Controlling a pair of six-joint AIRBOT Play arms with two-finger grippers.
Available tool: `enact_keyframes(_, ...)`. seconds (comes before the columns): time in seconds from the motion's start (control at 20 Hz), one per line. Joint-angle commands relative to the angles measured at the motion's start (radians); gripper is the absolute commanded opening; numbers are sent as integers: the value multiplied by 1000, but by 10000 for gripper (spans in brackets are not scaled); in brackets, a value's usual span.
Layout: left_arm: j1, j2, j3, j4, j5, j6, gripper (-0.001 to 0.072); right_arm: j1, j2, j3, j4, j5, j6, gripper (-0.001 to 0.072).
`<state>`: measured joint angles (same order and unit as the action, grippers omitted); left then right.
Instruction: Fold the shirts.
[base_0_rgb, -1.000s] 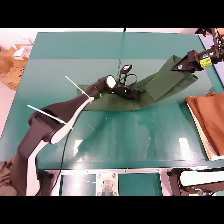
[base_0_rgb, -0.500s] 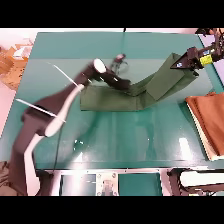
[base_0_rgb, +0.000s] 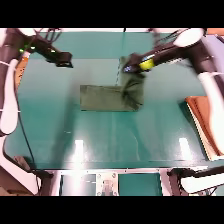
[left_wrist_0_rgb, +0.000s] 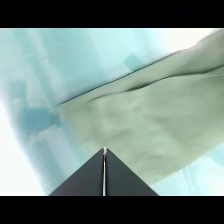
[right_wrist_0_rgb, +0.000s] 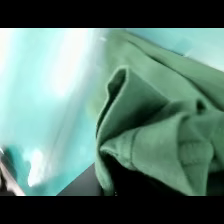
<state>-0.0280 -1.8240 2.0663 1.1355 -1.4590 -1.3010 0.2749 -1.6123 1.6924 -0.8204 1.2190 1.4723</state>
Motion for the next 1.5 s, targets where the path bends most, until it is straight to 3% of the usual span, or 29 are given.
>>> enact_keyframes(0.0,116,36,-3,19,-37,2,27,270,-149,-54,55,-425,46,22)
enact_keyframes(0.05,130,36,-7,20,-41,2,28,350,-211,-51,102,-551,45,79)
enact_keyframes(0.1,141,36,-14,20,-45,14,28,406,-256,-46,151,-610,38,349)
enact_keyframes(0.15,151,36,-21,21,-51,39,28,438,-280,-33,162,-605,34,559)
enact_keyframes(0.35,163,35,-23,36,-72,72,28,307,-208,30,96,-302,-14,557)
enact_keyframes(0.65,163,35,-23,35,-68,72,27,-139,-108,22,-37,82,16,556)
enact_keyframes(0.95,163,35,-23,36,-69,72,28,-286,-132,-292,-7,-55,5,556)
enact_keyframes(1.3,163,35,-23,50,-69,72,28,-141,-311,-324,281,-95,-130,549)
enact_keyframes(1.35,163,35,-23,56,-71,72,28,-126,-316,-324,319,-103,-154,434)
enact_keyframes(1.4,163,35,-23,63,-72,72,28,-119,-315,-315,360,-102,-183,91)
enact_keyframes(1.45,163,35,-23,66,-73,72,28,-116,-313,-291,396,-92,-198,21)
